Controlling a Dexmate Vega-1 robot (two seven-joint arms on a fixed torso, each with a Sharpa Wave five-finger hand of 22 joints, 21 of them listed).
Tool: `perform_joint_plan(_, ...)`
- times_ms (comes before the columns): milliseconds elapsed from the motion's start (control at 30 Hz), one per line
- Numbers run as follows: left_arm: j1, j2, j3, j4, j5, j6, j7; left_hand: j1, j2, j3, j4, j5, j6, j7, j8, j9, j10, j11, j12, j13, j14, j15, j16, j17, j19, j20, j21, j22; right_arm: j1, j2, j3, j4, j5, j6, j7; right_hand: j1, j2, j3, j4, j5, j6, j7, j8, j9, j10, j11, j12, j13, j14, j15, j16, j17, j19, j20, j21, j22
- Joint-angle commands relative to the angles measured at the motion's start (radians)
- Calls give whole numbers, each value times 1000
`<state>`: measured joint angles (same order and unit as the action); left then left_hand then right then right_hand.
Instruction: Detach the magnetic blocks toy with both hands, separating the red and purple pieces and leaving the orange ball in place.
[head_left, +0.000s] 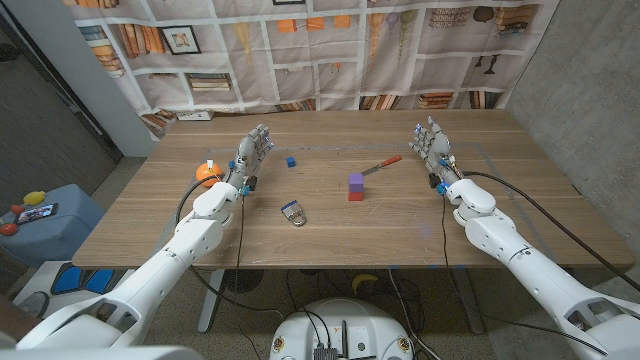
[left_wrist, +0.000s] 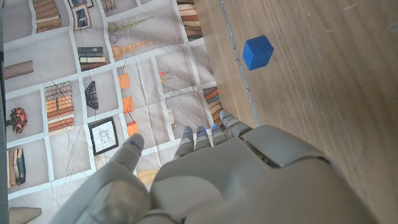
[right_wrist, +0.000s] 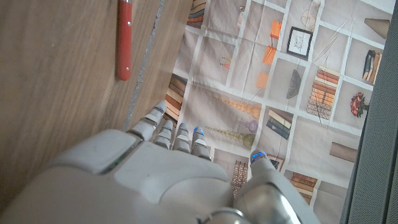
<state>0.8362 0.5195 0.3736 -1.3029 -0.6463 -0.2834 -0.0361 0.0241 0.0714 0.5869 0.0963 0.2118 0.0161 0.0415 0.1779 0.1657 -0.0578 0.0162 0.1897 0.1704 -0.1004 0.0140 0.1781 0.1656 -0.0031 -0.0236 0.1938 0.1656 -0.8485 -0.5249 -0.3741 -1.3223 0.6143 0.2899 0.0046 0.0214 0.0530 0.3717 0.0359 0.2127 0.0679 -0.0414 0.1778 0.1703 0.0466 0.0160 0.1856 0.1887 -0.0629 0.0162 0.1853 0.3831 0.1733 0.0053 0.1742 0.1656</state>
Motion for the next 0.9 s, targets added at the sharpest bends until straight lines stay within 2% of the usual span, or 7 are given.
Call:
perform_joint_plan(33,-5,26,1,-34,11,30,0,7,68,10,-5,5,8,4,5,4,-1,-4,5,2,1,-3,5,2,10,-6,3,3,-14,-39,-17,-67,-78,-13,-56,5,8,8,-4,4,11,-2,7,5,9,2,6,2,-8,-7,5,-1,6,-3,6,2)
perform_joint_plan(300,25,43,-9,-84,12,42,28,14,69,16,-15,5,12,3,5,4,7,-7,6,1,9,-5,5,1,16,-4,3,2,-24,-80,-29,-135,-143,-55,-98,12,7,10,-10,4,11,-2,7,5,10,2,7,2,-7,-11,6,-6,2,-7,6,2)
perform_joint_plan(467,36,51,-10,-104,17,48,40,19,70,20,-23,5,15,-1,5,4,14,-13,7,1,18,-7,5,1,23,-3,4,2,-36,-100,-33,-165,-194,-41,-120,19,6,11,-16,4,10,-4,7,5,12,1,8,2,-3,-11,8,-11,1,-9,6,2)
perform_joint_plan(767,44,71,-11,-137,23,76,53,26,72,26,-33,4,20,-4,5,4,22,-18,7,1,25,-10,4,0,30,-2,3,2,-56,-165,-46,-262,-298,-109,-166,27,3,11,-26,4,10,-4,7,5,17,1,10,1,-2,-13,8,-18,-3,-10,6,1)
perform_joint_plan(900,51,67,-22,-132,21,55,59,29,72,28,-38,4,24,-5,6,4,24,-20,7,1,26,-9,3,0,31,-1,3,2,-69,-195,-47,-309,-335,-148,-180,32,-6,9,-35,2,12,-5,8,5,12,-1,8,1,-9,-14,6,-24,-14,-10,4,1)
